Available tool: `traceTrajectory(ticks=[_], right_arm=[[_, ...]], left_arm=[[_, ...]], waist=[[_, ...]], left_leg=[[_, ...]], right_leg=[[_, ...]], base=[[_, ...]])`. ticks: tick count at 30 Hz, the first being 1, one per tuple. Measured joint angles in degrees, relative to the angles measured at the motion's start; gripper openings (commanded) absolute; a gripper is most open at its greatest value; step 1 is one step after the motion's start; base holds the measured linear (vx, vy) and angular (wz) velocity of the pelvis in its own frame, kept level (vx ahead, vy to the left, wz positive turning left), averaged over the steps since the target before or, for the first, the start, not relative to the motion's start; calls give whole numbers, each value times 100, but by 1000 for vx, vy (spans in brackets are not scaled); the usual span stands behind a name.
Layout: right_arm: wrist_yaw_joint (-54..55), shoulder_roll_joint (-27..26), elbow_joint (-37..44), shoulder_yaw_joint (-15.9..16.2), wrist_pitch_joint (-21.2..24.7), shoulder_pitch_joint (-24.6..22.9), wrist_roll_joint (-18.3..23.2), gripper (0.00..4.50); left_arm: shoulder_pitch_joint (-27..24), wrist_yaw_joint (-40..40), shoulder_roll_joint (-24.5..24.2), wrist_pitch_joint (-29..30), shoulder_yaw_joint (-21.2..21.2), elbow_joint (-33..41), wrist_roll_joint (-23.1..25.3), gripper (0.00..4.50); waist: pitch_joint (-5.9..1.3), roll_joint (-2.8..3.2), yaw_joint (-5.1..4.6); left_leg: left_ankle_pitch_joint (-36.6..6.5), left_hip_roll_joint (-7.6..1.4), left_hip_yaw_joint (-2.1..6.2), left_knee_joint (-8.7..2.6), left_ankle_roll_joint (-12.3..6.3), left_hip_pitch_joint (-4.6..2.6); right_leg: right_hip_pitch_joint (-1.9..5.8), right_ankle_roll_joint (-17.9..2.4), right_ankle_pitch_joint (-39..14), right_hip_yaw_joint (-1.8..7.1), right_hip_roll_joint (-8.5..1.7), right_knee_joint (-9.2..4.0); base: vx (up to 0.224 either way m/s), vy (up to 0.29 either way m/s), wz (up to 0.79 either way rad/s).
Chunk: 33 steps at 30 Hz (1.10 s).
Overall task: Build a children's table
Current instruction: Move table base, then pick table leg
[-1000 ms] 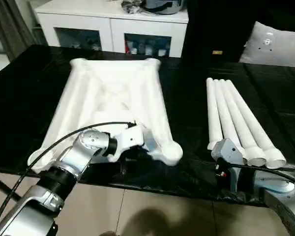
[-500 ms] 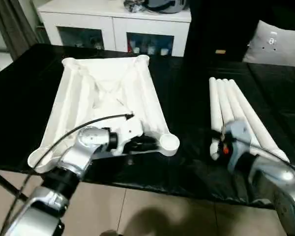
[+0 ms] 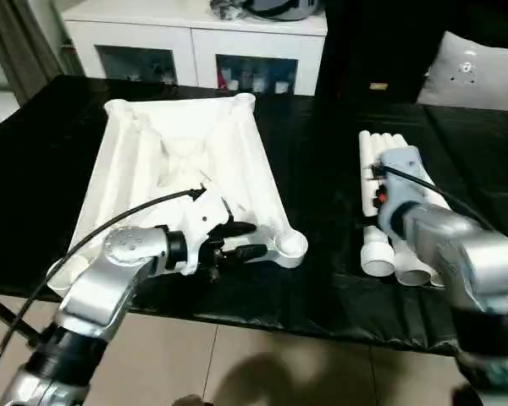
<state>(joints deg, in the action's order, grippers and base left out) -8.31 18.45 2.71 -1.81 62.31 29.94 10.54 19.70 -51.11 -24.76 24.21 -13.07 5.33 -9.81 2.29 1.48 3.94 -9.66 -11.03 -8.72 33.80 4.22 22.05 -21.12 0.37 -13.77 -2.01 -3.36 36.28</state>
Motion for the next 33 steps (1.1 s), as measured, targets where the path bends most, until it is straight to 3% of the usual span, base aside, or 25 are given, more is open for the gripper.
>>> traceTrajectory(ticks=[5,14,33], right_arm=[[177,-105,-660,-27,299,426,-36,450],[550,-370,-1237,-233,504,647,-153,450],[748,-514,-1372,-593,744,626,-174,450]], left_arm=[[-94,333,91,526,-44,414,25,284],[-101,569,94,1037,-79,612,52,284],[-90,650,46,1211,-181,695,69,284]], waist=[[0,-1,-43],[1,-1,-39],[2,-3,-30]], left_leg=[[2,-3,-6,-3,4,-3],[8,-2,-8,-3,13,-1],[16,-2,-9,-3,27,-1]], right_leg=[[0,0,0,-2,3,2],[-2,0,0,-2,3,2],[-2,1,1,-3,3,3]], base=[[0,0,0],[0,0,0],[0,0,0]])
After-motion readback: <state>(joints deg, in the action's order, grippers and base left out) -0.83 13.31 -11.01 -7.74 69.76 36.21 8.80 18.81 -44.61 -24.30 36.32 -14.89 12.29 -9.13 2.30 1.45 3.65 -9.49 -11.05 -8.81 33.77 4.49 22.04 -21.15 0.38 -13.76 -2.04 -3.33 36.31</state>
